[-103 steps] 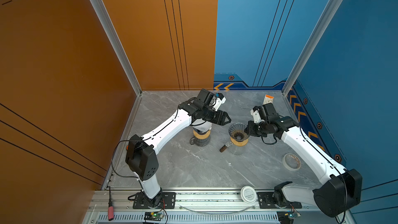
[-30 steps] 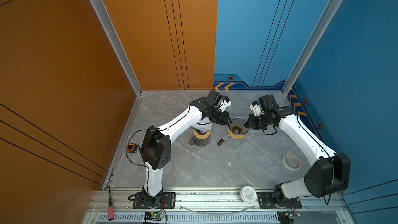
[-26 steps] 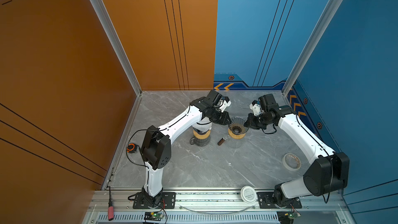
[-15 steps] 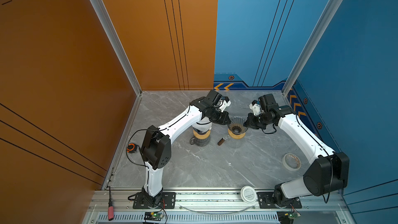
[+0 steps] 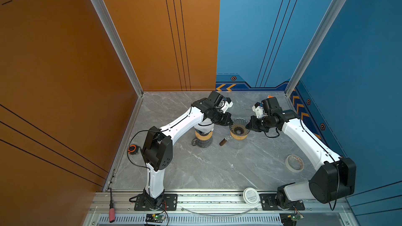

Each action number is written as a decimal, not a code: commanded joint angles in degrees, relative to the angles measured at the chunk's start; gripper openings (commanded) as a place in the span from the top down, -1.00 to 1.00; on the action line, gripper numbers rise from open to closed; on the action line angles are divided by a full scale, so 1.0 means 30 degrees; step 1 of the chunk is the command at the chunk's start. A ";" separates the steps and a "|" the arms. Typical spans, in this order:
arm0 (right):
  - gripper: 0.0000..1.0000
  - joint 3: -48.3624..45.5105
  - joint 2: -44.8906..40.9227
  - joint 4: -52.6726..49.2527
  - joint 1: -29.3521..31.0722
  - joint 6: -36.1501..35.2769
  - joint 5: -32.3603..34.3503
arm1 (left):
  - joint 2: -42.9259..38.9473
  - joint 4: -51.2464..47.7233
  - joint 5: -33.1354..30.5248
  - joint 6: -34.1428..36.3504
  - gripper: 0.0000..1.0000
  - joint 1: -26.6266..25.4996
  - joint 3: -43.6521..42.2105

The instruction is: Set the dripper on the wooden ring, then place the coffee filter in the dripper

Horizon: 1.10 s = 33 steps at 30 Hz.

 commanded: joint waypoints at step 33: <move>0.96 0.2029 0.4034 -0.3725 0.0085 0.1047 0.3440 | 0.1765 -0.1701 0.0140 0.0478 0.95 0.0597 -0.1146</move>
